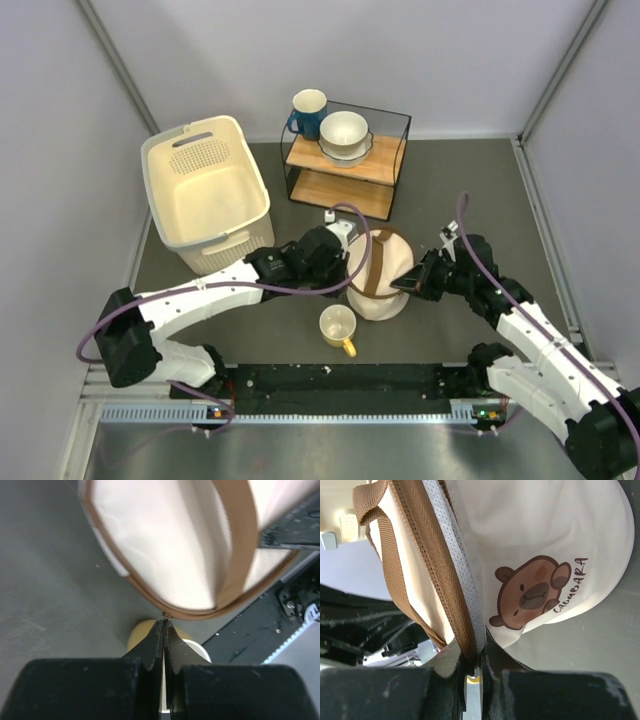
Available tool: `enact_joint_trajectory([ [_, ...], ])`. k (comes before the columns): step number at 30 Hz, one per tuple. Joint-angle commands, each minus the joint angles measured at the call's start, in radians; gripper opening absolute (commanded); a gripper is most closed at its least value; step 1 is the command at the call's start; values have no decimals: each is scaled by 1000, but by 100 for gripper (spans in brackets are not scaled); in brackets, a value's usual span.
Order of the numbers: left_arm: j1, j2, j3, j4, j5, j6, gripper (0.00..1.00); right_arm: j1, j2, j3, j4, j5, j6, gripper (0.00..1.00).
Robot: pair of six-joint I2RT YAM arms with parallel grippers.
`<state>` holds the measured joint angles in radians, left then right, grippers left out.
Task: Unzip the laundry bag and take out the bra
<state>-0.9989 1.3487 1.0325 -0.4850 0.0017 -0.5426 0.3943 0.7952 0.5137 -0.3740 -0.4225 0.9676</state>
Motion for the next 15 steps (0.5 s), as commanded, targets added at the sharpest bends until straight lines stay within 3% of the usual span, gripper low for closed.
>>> enact_joint_trajectory([
  [1, 92, -29, 41, -26, -97, 98, 0, -8, 4, 83, -77, 45, -138, 0],
  [6, 181, -13, 18, 71, -62, 138, 0, -17, 6, 89, -121, 13, -173, 0],
  [15, 195, 78, 93, 132, -11, 136, 0, -18, 25, 109, -126, -21, -207, 0],
])
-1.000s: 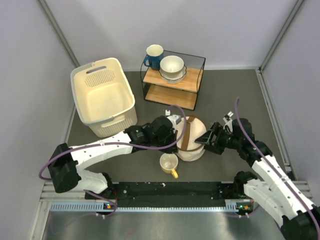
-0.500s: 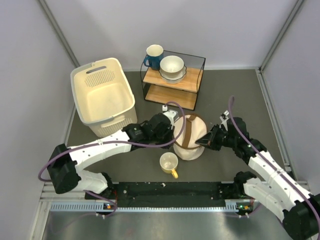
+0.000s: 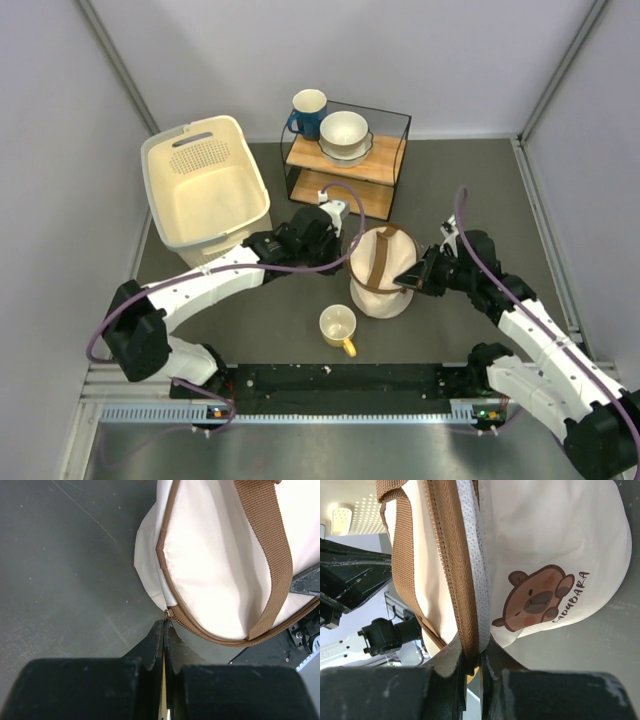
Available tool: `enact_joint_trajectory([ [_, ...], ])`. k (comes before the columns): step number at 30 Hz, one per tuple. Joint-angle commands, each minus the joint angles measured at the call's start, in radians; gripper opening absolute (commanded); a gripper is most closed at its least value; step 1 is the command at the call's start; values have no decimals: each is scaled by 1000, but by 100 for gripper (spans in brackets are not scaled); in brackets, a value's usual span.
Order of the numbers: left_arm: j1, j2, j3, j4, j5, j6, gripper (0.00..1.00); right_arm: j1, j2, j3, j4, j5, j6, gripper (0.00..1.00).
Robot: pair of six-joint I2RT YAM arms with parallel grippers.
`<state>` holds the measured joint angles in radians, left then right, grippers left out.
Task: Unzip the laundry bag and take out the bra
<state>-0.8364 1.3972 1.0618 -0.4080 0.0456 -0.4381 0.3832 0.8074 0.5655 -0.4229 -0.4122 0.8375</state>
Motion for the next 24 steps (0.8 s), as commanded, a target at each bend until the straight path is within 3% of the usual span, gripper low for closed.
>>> enact_joint_trajectory([
  [1, 33, 42, 69, 57, -50, 36, 0, -6, 16, 71, -91, -27, -90, 1],
  [2, 33, 45, 72, 57, -50, 42, 0, -7, 21, 117, -144, -17, -136, 27],
  [3, 34, 49, 73, 60, -50, 51, 0, -6, 15, 152, -190, 43, -161, 45],
  [5, 33, 55, 92, 58, -18, 90, 0, -6, -7, 248, -302, 128, -224, 76],
  [6, 33, 66, 99, 55, -13, 107, 0, -9, -14, 276, -330, 204, -239, 82],
  [8, 33, 83, 128, 48, 13, 162, 0, -23, -8, 330, -347, 234, -279, 83],
  [10, 33, 127, 167, -12, 29, 191, 0, -50, 31, 347, -343, 227, -281, 77],
  [14, 33, 155, 221, -63, 56, 176, 0, -53, 59, 352, -274, 191, -256, 54],
  [18, 34, 122, 196, -38, 50, 162, 0, -52, 70, 344, -257, 184, -249, 38],
  [24, 33, 102, 191, -38, 46, 162, 0, -53, 69, 314, -229, 188, -233, 46],
])
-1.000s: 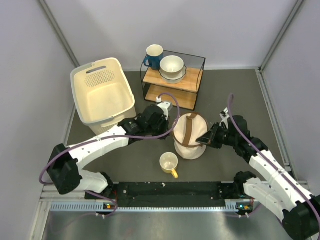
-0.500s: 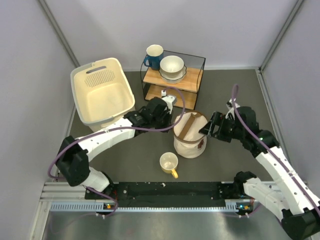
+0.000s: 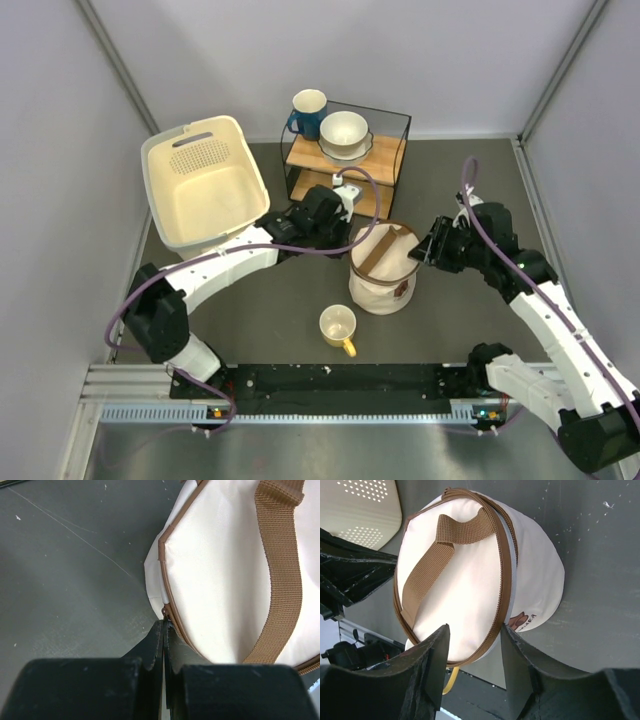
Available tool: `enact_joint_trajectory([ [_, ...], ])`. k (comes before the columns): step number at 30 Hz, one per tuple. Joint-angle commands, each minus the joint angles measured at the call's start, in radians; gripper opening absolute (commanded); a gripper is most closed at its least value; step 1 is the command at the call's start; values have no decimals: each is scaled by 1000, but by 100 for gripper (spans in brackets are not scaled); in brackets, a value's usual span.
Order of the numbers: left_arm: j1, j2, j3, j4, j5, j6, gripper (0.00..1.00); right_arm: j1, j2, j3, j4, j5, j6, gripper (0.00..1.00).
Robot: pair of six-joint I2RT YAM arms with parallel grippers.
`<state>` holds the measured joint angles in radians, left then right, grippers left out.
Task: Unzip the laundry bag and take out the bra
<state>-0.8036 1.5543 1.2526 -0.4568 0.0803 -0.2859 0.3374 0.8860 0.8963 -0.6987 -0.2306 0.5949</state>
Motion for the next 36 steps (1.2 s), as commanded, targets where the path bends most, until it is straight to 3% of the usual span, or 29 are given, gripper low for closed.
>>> enact_joint_trajectory([
  [1, 0, -60, -4, 10, 7, 7, 0, -8, -13, -29, 51, 14, 13, 46],
  [2, 1, -63, -7, 10, 4, 8, 0, -6, -13, -34, 50, 22, 16, 51],
  [6, 0, -66, -12, 12, 6, 7, 0, -8, -18, -59, 57, 39, 25, 51],
  [9, 0, -68, -19, 20, 15, 4, 0, -8, -21, -66, 73, 36, 32, 28],
  [10, 0, -68, -24, 21, 16, 2, 0, -8, -28, -62, 73, 40, 36, 0],
  [13, 0, -74, -22, 14, 0, 5, 0, -8, -58, -37, 74, 54, 51, 0],
  [15, 0, -79, -4, -14, -49, 13, 9, -6, -59, -14, 67, 30, 62, 0],
  [16, 1, -80, 20, -49, -66, 17, 16, -8, -55, 13, 59, 18, 66, 0],
  [18, 0, -103, 47, -84, -134, 34, 44, -6, -38, 35, 56, -22, 78, 0],
  [20, 1, -141, 77, -120, -161, 45, 61, -6, -15, 59, 54, -45, 86, 0],
  [21, 0, -158, 82, -120, -181, 57, 76, -6, -7, 65, 54, -58, 85, 0],
  [26, 0, -258, 99, -118, -142, 93, 84, -8, 24, 107, 82, -96, 115, 2],
  [32, -35, -329, 74, -51, 117, 119, 86, -6, 74, 144, 100, -130, 147, 1],
  [36, -161, -295, 106, -57, 27, 160, 86, -8, 94, 142, 116, -151, 186, 0],
])
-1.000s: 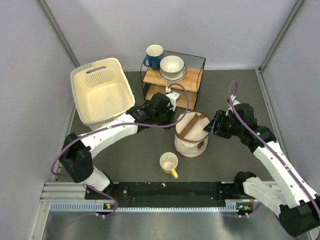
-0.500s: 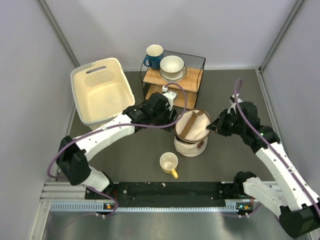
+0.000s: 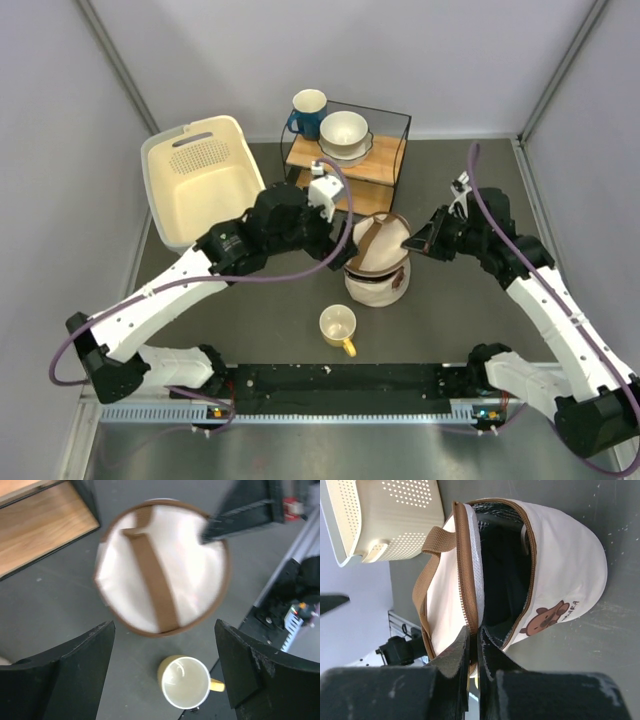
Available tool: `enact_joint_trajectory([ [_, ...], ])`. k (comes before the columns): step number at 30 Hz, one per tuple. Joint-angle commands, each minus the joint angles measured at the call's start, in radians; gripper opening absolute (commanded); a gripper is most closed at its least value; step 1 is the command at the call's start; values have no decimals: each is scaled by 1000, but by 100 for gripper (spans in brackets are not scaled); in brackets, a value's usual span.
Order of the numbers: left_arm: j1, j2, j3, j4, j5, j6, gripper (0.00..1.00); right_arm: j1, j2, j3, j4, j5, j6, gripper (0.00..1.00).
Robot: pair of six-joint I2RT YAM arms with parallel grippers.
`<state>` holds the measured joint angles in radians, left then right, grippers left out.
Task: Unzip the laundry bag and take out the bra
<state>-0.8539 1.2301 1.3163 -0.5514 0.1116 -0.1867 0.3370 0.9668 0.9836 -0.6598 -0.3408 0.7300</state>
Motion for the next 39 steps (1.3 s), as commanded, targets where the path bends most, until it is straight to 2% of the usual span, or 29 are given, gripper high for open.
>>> enact_joint_trajectory([
  [1, -141, 43, 61, 22, -38, 70, 87, -7, 16, 58, 78, -41, 63, 0],
  [2, -193, 72, 67, 18, -99, 78, 87, -7, 19, 59, 81, -41, 86, 0],
  [6, -270, 108, 66, 36, -214, 98, 87, -7, 26, 69, 83, -44, 121, 0],
  [9, -338, 127, 64, 47, -346, 151, 95, -6, 29, 73, 83, -52, 129, 0],
  [11, -384, 163, 83, 38, -412, 179, 96, -7, 30, 78, 89, -61, 134, 0],
  [15, -427, 227, 90, 51, -573, 243, 95, -7, 30, 76, 103, -79, 146, 0],
  [17, -436, 271, 92, 59, -615, 256, 92, -7, 30, 75, 106, -87, 149, 0],
  [18, -436, 287, 104, 50, -662, 244, 88, -7, 32, 75, 108, -90, 149, 0],
  [19, -435, 302, 113, 41, -758, 234, 76, -9, 32, 75, 108, -92, 149, 0],
  [21, -435, 325, 126, 39, -835, 243, 54, -12, 26, 69, 111, -98, 146, 0],
  [22, -433, 321, 126, 53, -877, 242, 39, -13, 18, 66, 114, -99, 137, 0],
  [23, -432, 315, 127, 57, -872, 243, 4, -16, 13, 63, 115, -104, 131, 7],
  [24, -429, 304, 124, 62, -860, 243, 0, -18, 12, 64, 115, -109, 120, 45],
  [25, -415, 280, 124, 64, -827, 243, 0, -33, 3, 67, 114, -115, 97, 64],
  [27, -377, 246, 120, 67, -689, 237, 0, -61, -11, 79, 106, -133, 77, 92],
  [28, -358, 206, 123, 73, -626, 240, 0, -93, -25, 85, 103, -144, 51, 94],
  [29, -340, 186, 124, 74, -478, 242, 0, -108, -30, 92, 100, -147, 37, 96],
  [31, -265, 140, 141, 74, -327, 245, 0, -145, -42, 115, 91, -124, -9, 98],
  [32, -232, 131, 149, 76, -141, 247, 0, -147, -54, 125, 86, -104, -35, 98],
  [33, -156, 124, 164, 73, -45, 242, 0, -147, -59, 148, 83, -77, -106, 98],
  [35, -81, 134, 197, 55, 147, 231, 0, -147, -75, 164, 74, 11, -188, 97],
  [36, -21, 143, 208, 48, 286, 228, 0, -147, -80, 167, 75, 34, -266, 95],
  [37, 4, 166, 219, 42, 342, 228, 0, -147, -85, 171, 83, 57, -312, 94],
  [39, 68, 196, 262, 8, 518, 233, 0, -147, -108, 142, 148, 5, -479, 93],
])
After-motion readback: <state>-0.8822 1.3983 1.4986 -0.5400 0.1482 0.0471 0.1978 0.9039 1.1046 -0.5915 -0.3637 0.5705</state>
